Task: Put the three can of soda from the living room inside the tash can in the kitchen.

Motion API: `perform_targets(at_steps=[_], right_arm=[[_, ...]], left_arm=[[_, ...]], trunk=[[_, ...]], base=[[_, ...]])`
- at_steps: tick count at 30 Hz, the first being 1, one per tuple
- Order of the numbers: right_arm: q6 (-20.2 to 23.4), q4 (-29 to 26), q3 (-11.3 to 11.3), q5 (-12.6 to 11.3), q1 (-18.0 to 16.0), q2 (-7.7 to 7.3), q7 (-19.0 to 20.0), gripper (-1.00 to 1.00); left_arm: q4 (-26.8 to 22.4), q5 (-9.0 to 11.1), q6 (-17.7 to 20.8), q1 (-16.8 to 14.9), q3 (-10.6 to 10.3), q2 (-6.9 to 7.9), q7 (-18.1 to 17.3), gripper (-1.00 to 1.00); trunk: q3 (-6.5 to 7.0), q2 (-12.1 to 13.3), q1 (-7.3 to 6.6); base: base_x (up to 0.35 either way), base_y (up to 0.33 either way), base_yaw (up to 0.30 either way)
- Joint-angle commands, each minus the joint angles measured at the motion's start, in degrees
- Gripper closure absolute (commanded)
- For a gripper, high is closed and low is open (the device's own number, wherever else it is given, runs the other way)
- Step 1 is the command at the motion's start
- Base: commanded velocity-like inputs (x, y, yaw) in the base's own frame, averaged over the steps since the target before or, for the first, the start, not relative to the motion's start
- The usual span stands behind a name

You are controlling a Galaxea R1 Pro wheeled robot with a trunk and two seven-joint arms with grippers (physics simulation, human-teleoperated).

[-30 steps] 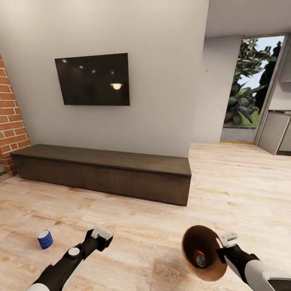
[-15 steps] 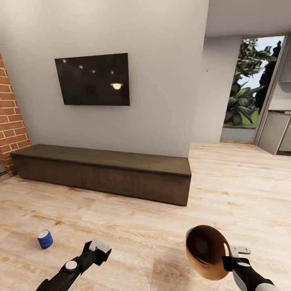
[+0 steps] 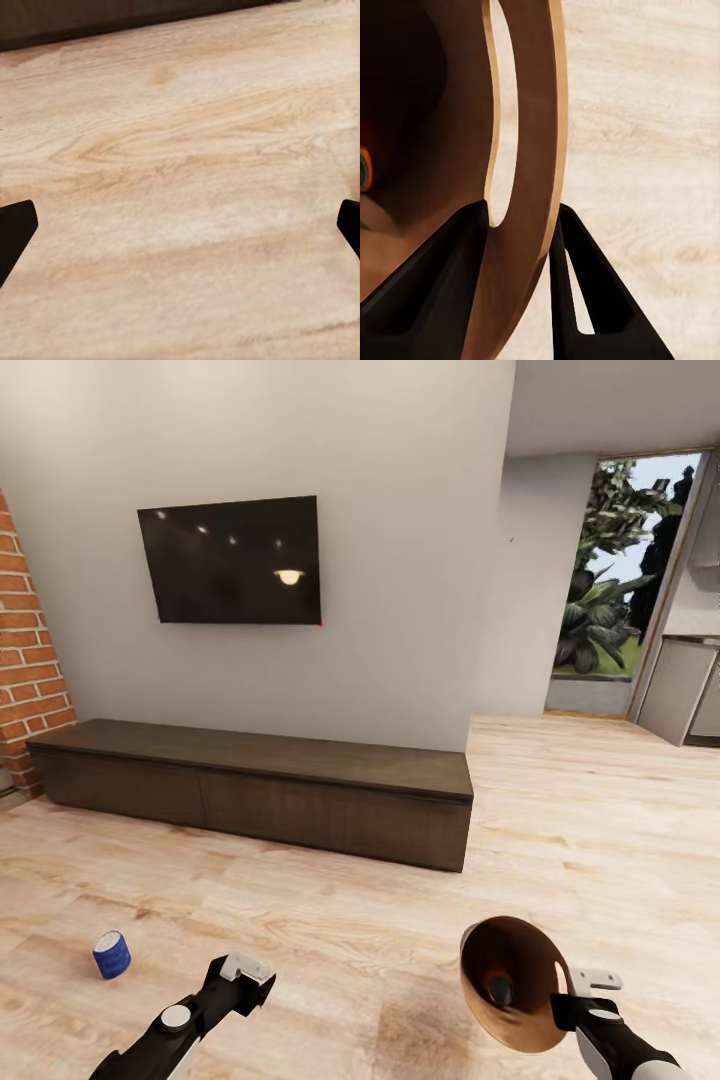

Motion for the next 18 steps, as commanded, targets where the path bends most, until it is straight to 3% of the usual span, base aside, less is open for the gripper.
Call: perform_targets(at_steps=[1, 18], right_arm=[[-0.01, -0.1, -0.46, 0.09, -0.03, -0.01, 0.17, 1.0], [-0.01, -0.1, -0.47, 0.09, -0.03, -0.01, 0.17, 1.0]], left_arm=[[0.0, 0.0, 0.01, 0.0, 0.0, -0.02, 0.01, -1.0], [0.01, -0.09, 0.22, 0.0, 0.0, -0.09, 0.05, -1.0]], trunk=[[0.24, 0.01, -0.03], [4.0, 0.24, -0.47]], base=[[0.0, 0.0, 0.0], [0.0, 0.0, 0.0]])
